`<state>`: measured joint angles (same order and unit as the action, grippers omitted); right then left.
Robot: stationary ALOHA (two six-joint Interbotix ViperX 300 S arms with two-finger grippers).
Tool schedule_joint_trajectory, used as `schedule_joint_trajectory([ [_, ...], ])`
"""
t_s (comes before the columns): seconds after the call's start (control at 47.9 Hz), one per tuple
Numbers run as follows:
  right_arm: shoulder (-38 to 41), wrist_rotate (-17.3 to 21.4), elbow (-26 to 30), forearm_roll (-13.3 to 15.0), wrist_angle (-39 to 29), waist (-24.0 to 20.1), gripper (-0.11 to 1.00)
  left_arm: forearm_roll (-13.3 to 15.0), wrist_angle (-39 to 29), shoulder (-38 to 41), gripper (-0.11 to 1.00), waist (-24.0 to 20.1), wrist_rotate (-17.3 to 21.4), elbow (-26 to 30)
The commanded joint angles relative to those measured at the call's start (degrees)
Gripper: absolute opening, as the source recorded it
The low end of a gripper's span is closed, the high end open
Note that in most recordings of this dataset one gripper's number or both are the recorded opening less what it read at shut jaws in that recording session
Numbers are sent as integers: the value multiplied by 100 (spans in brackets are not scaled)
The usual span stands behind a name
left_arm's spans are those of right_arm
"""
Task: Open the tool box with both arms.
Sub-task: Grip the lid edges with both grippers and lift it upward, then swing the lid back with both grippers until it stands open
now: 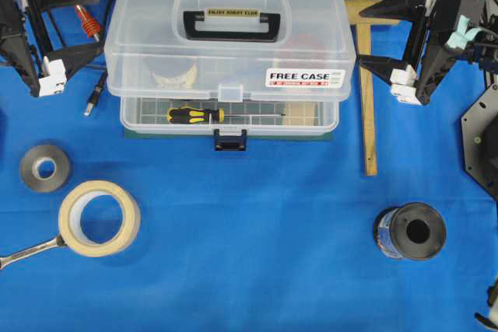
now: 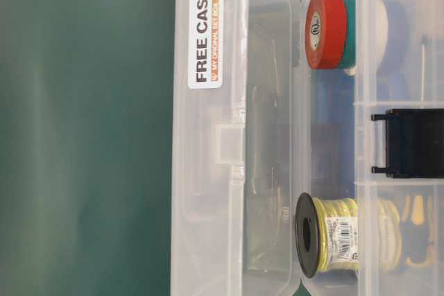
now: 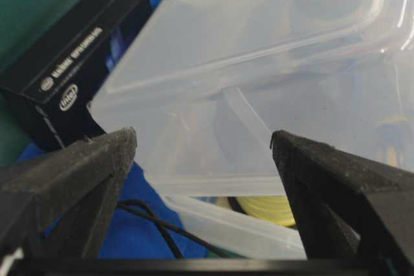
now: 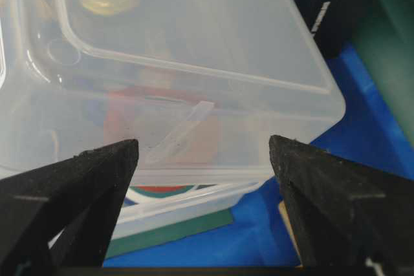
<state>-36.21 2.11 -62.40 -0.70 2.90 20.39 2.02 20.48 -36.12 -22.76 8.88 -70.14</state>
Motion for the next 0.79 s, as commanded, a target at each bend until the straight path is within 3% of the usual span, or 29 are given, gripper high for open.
schedule_joint_trajectory([
  [0.0, 35, 0, 378, -18, 220, 18, 85, 9, 316, 0, 91, 35, -9, 483],
  [0.772, 44, 0, 536, -18, 369, 905, 85, 9, 536, 325, 91, -809, -9, 791],
])
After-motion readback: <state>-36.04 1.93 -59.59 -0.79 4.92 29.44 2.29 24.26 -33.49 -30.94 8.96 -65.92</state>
